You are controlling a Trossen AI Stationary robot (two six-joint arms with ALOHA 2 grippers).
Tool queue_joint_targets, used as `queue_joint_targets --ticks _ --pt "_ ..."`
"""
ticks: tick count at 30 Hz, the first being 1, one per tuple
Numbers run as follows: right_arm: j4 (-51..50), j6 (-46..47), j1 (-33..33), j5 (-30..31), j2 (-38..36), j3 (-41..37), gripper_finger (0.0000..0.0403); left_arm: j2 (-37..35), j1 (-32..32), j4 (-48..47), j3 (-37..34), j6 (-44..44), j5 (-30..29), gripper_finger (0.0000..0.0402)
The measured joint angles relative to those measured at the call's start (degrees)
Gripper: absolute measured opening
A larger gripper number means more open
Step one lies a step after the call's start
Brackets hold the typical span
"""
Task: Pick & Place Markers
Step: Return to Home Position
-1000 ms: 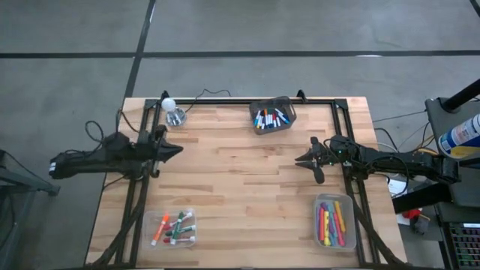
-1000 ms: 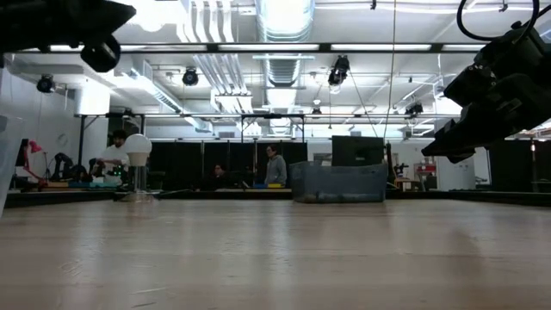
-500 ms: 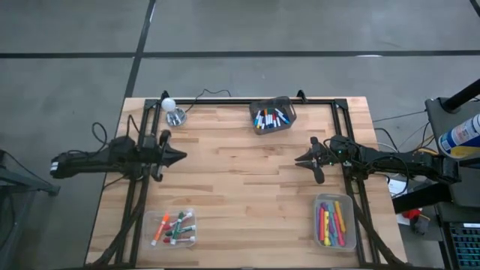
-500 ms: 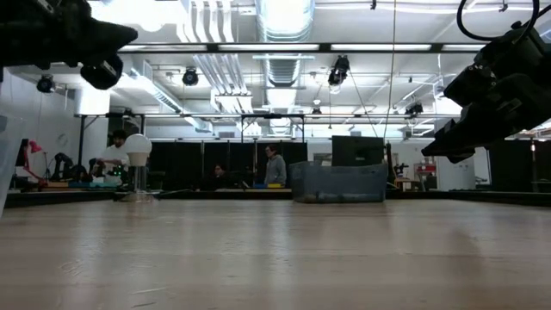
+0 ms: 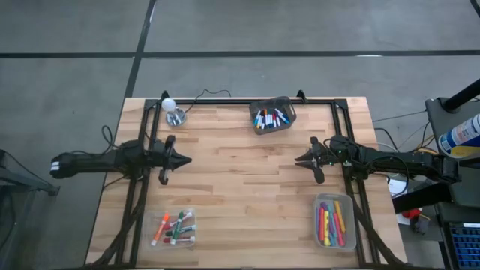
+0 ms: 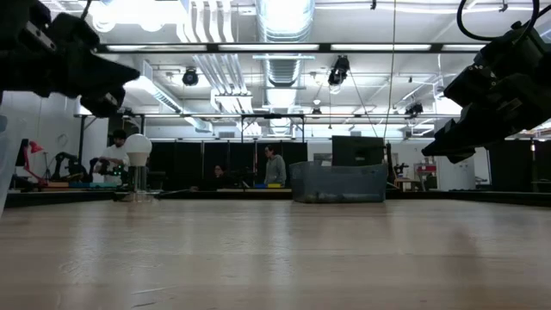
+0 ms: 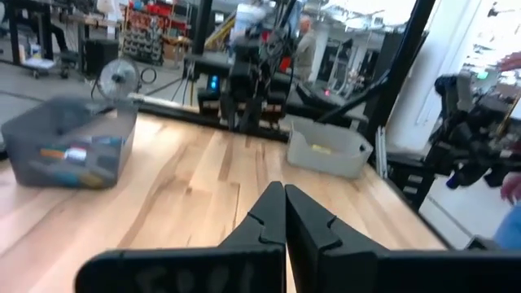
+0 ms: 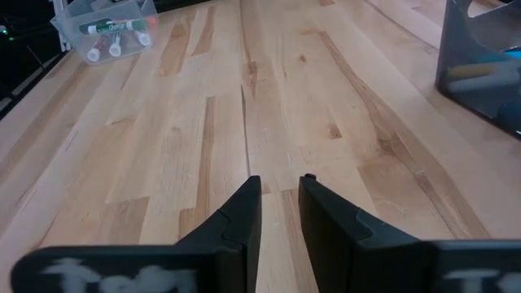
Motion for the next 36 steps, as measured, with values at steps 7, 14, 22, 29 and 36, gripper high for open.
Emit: queue_joint_targets --ticks 7,14,22,29,36 --pt "0.0 0.0 0.0 0.0 0.0 0.0 0.0086 0.1 0.0 -3.3 -2.5 0.0 -0.1 0.0" --pt "-1.9 0.0 0.5 0.1 -5.9 0.0 0.0082 0.6 0.0 -3.3 -2.5 0.0 -0.6 0.0" --pt "-3.9 0.0 3.9 0.0 -21.6 0.0 0.0069 0.6 0.0 -3.4 -2.6 0.0 -0.5 0.0" --pt "-3.8 0.0 8.4 0.0 -27.2 0.0 0.0073 0.6 0.0 -3.2 -2.6 0.0 -0.4 0.0" --pt "-4.1 0.0 8.9 0.0 -28.3 0.0 0.0083 0.6 0.0 -3.2 -2.6 0.0 -0.4 0.0"
